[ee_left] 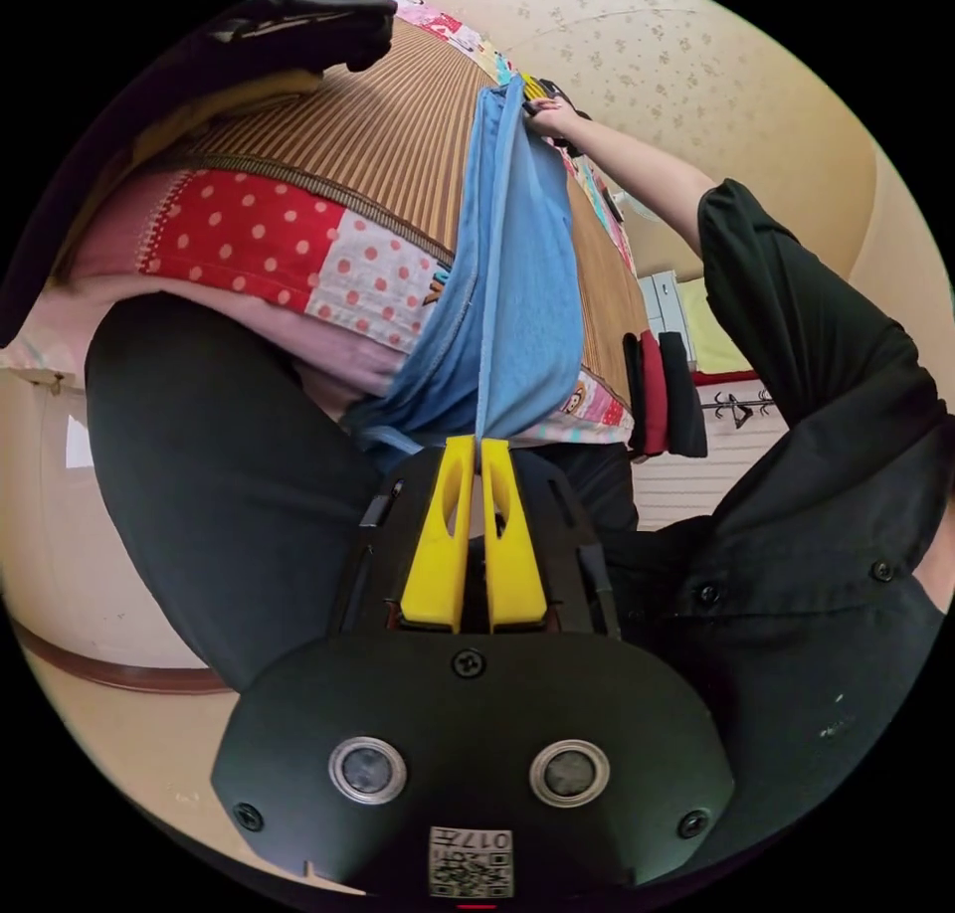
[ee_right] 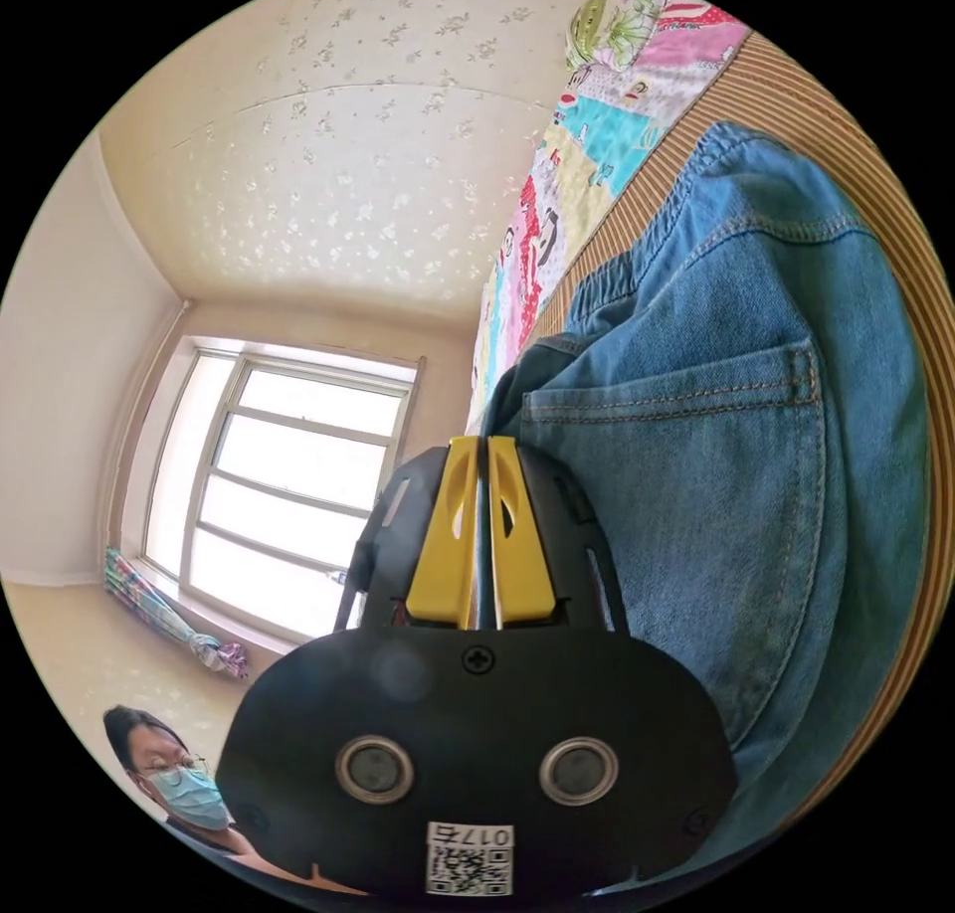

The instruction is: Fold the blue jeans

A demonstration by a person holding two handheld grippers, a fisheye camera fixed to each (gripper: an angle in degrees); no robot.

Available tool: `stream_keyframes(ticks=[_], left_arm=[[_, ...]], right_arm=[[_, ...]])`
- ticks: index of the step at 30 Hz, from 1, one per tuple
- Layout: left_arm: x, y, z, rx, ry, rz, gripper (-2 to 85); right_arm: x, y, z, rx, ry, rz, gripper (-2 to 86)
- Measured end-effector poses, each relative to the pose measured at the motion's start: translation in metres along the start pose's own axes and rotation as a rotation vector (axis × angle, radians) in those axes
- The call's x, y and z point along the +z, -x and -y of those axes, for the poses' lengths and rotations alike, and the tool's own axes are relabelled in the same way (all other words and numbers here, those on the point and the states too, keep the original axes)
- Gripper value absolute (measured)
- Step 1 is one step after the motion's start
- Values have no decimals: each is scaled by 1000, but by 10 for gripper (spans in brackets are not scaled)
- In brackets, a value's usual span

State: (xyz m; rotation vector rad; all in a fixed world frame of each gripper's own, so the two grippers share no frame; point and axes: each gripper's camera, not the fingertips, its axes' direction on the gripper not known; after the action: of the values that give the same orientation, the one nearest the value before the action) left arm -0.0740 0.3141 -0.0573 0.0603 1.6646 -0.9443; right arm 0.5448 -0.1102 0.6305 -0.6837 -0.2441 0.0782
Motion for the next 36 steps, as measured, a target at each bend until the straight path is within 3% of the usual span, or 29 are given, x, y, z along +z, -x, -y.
stream_keyframes(ticks=[4, 9, 14, 16, 22, 26, 36], left_arm=[[3, 6, -2, -39, 4, 4, -7], [-2, -1, -7, -43, 4, 25, -5], [-22, -13, -20, -17, -69, 72, 15], [-27, -16, -20, 10, -88, 54, 37], [-29, -39, 7, 166, -125, 137, 57], [-16, -58, 26, 280, -157, 166, 52], [27, -74, 26, 217, -125, 264, 45]], right_arm=[[4, 7, 0, 46, 103, 27, 67], [-16, 55, -27, -108, 275, -16, 75], [-63, 96, -164, -298, 646, -128, 62], [-92, 108, -222, -341, 699, -175, 61], [-210, 142, -370, -301, 530, -243, 34], [-267, 182, -431, -366, 354, -415, 19], [-242, 196, -485, -353, 389, -675, 49]])
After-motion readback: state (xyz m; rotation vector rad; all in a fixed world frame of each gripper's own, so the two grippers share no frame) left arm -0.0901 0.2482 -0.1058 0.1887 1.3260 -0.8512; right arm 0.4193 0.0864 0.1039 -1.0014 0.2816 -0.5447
